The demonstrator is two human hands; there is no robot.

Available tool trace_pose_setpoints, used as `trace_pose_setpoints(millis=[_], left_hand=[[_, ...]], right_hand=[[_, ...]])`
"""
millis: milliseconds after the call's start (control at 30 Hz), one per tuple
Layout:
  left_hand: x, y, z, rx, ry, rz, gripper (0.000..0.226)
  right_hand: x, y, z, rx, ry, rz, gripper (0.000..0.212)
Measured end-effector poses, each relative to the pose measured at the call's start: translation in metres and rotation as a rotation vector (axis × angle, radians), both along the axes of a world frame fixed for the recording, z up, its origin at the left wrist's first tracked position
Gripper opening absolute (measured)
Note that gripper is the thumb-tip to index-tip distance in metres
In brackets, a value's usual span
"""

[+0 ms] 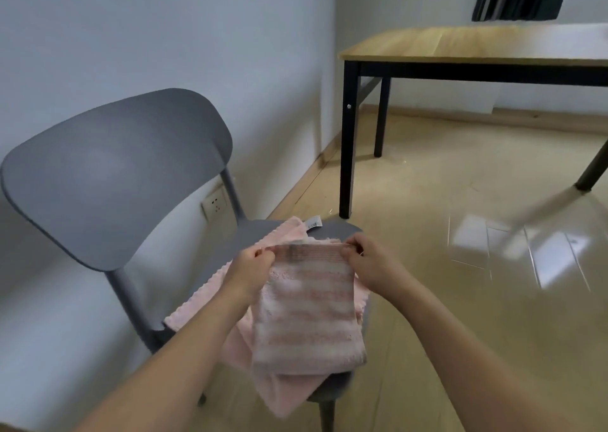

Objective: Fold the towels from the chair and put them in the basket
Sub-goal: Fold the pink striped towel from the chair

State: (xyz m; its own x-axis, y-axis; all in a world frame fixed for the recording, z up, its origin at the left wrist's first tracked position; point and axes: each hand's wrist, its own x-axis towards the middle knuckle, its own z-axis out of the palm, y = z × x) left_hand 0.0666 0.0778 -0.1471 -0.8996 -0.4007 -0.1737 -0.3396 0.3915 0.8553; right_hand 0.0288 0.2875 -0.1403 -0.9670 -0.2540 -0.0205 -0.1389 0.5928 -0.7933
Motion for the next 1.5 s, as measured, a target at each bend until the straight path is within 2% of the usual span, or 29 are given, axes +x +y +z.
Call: trace_pose_setpoints(millis=[167, 333, 433, 567, 767, 967, 1100, 1200, 1267, 1333, 1400, 1500], left_hand=[[-0.034, 0.003, -0.031, 0.122, -0.014, 0.205, 0.033], [-0.061, 0.002, -0.054, -0.012, -0.020, 0.239, 0.025], [-0.064, -0.003, -0.063, -0.100, -0.074, 0.213, 0.028], [-0.055, -0.005, -0.066, -0.071, -0.047, 0.184, 0.024], [-0.048, -0.007, -0.067, -0.014, 0.029, 0.095, 0.018], [-0.056, -0.006, -0.063, -0.030, 0.120, 0.142, 0.012], [-0.059, -0.009, -0.061, 0.015, -0.014, 0.191, 0.013], [-0.060, -0.018, -0.063, 0.053, -0.119, 0.126, 0.018], [-0.062, -0.025, -0.064, 0.090, -0.143, 0.092, 0.025], [-0.067, -0.032, -0.066, 0.141, -0.160, 0.093, 0.031], [-0.070, -0.032, -0.059, 0.271, -0.201, 0.104, 0.039], [-0.068, -0.026, -0.038, 0.411, -0.282, 0.088, 0.036]], right_hand=[[-0.034, -0.023, -0.034, -0.149, 0.080, -0.128, 0.014], [-0.072, -0.036, -0.048, -0.142, 0.092, -0.197, 0.014], [-0.080, -0.038, -0.051, -0.058, -0.036, -0.179, 0.021], [-0.085, -0.034, -0.047, 0.034, -0.305, -0.126, 0.045], [-0.088, -0.034, -0.055, 0.067, -0.348, -0.112, 0.019], [-0.088, -0.036, -0.051, -0.011, -0.289, -0.118, 0.001], [-0.088, -0.038, -0.055, -0.103, -0.330, -0.149, 0.006], [-0.091, -0.038, -0.056, -0.203, -0.453, -0.153, 0.025], [-0.092, -0.039, -0.056, -0.221, -0.496, -0.160, 0.030], [-0.093, -0.039, -0.055, -0.215, -0.506, -0.173, 0.022], [-0.093, -0.037, -0.053, -0.231, -0.522, -0.165, 0.012], [-0.085, -0.031, -0.043, -0.296, -0.536, -0.111, 0.018]])
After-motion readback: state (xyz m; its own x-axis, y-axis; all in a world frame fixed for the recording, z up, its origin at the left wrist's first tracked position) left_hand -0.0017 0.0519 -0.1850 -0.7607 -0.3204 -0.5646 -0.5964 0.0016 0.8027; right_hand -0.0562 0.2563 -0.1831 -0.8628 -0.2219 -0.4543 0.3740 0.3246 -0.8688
